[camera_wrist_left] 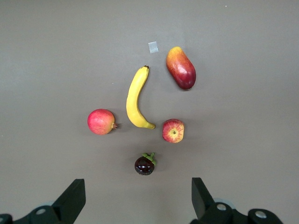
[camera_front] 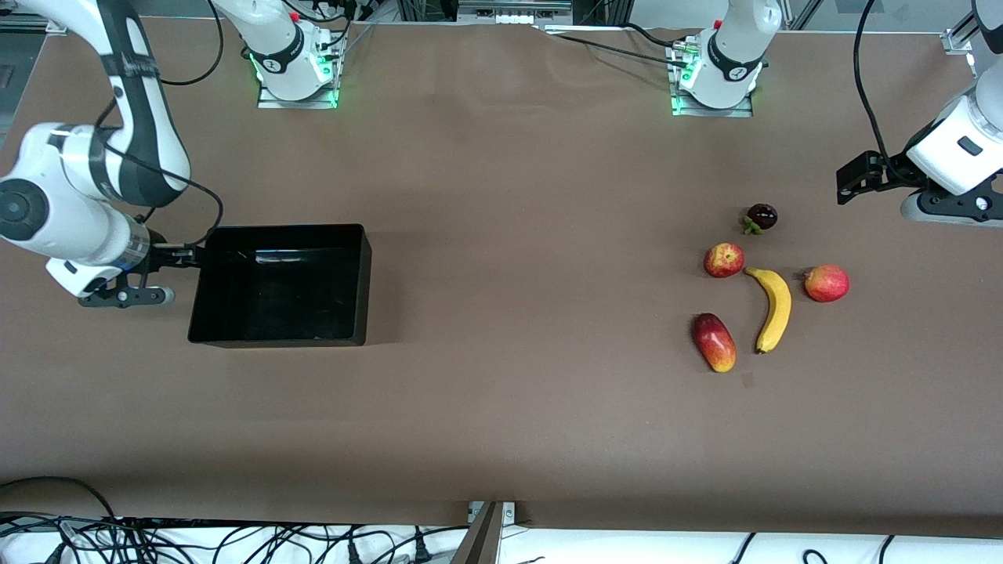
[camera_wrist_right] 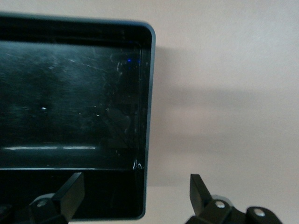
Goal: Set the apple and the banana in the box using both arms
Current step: 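Reach the right gripper to the black box rim and grasp it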
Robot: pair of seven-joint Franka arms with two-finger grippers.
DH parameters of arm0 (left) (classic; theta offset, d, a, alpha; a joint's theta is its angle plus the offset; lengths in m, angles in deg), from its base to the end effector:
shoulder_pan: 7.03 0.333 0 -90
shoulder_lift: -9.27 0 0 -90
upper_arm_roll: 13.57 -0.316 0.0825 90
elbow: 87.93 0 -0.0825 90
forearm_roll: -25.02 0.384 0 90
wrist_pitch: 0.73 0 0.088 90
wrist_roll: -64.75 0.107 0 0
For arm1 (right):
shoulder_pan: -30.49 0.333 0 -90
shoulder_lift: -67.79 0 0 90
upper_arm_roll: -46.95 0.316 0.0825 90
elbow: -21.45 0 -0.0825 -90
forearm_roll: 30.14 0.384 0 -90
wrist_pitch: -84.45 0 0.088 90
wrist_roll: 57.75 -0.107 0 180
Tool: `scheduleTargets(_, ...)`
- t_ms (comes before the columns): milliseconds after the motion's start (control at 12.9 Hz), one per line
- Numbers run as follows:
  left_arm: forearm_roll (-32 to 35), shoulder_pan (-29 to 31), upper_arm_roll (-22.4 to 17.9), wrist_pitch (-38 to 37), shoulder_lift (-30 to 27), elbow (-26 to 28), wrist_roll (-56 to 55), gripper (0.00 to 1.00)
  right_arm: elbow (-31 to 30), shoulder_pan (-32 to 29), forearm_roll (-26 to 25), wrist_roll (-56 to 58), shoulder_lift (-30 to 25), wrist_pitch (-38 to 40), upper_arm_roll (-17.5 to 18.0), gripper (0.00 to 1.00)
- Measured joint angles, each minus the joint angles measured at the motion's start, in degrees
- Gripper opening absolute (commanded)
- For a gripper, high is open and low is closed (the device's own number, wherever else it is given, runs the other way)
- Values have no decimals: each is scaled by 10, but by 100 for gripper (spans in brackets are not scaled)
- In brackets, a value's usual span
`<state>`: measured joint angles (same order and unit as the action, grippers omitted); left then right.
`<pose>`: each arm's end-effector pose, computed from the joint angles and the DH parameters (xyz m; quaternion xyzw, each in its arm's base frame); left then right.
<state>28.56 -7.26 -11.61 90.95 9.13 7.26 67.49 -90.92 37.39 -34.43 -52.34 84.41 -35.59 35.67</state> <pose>0.5529 -0.0147 0.5858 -0.9981 0.0448 0.0295 0.0307 0.5886 -0.0448 0.3188 0.9949 0.0319 -0.0804 0.0524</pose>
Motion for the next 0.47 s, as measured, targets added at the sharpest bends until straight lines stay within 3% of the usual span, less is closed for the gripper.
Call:
scheduleTargets(233, 0, 0, 0, 0, 1, 0, 0, 100, -10, -8, 0, -4, 29, -24, -2, 96)
scheduleTargets(467, 0, 0, 0, 1, 5, 0, 0, 100, -25, -19, 2, -4, 49, -63, -2, 79)
